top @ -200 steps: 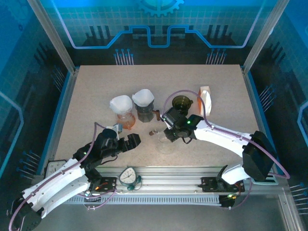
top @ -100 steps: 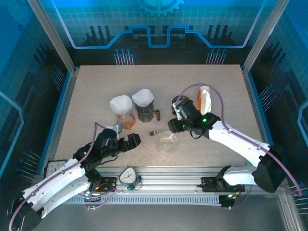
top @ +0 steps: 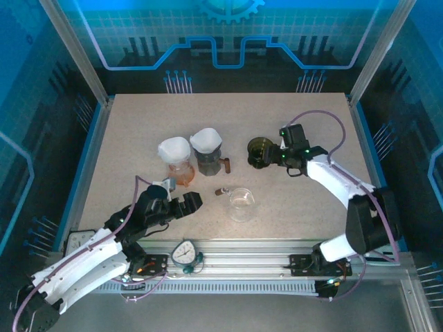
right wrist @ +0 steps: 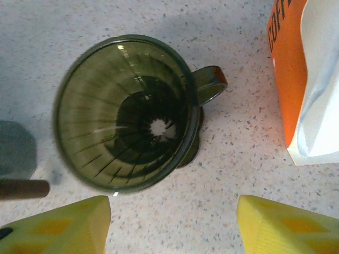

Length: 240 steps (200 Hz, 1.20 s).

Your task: Place the coffee filter in the dripper

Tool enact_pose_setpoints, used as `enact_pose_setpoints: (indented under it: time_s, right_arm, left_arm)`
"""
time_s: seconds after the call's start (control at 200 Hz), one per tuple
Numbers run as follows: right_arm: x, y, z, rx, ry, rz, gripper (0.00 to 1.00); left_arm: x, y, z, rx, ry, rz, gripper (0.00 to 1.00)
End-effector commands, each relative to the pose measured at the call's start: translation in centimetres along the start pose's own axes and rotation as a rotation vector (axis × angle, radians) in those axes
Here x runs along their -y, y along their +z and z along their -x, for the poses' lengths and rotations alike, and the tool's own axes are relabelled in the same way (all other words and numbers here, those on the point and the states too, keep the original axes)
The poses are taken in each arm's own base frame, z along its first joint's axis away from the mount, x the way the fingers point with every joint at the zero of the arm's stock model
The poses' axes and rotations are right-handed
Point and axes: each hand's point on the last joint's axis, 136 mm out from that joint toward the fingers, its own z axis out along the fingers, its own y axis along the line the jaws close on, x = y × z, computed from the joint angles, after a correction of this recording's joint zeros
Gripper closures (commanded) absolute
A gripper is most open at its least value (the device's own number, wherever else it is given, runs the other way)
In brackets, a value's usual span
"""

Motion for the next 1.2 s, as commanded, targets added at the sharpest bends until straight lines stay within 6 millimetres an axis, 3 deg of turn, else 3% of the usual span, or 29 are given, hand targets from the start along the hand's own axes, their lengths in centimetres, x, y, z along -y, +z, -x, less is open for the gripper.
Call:
enact_pose_setpoints:
  time_s: [0.0,0.295,0.55,0.695,0.875,1.051,1.196]
  right_arm:
    - [-0.4,0.9,2.5,0.044,0.065,0.015,0.35]
    - [-0.2,3.6,3.9,0.025,0.105,0.007,0.38]
    - [0.0,5.6,2.9,-0.042,0.114,0.005,0.51]
    - [0.3,6.1,2.3,-0.063,0.109,0.000,0.64]
    - [0.2,5.6,2.4,-0.058,0.099,0.012,0.83]
    - [0.1,3.9,2.7,-0.034,0.093,0.041,0.98]
    - [-0.2,1.3,2.7,-0.015,0.075,0.071,1.00]
  left_arm:
    - [-0.4,-0.3,-0.1,0.007,0.001,0.017,0.01]
    - [-0.6,-0.4,0.0,0.014,0.000,0.021,0.01]
    - [-0.8,-0.4,-0.1,0.018,-0.001,0.023,0.01]
    - [-0.9,-0.5,-0.1,0.019,0.001,0.026,0.01]
    - [-0.9,-0.6,-0.1,0.020,0.000,0.028,0.01]
    - [-0.9,-0.6,-0.1,0.021,-0.001,0.025,0.01]
    - [-0.5,-0.8,0.2,0.024,0.007,0.018,0.01]
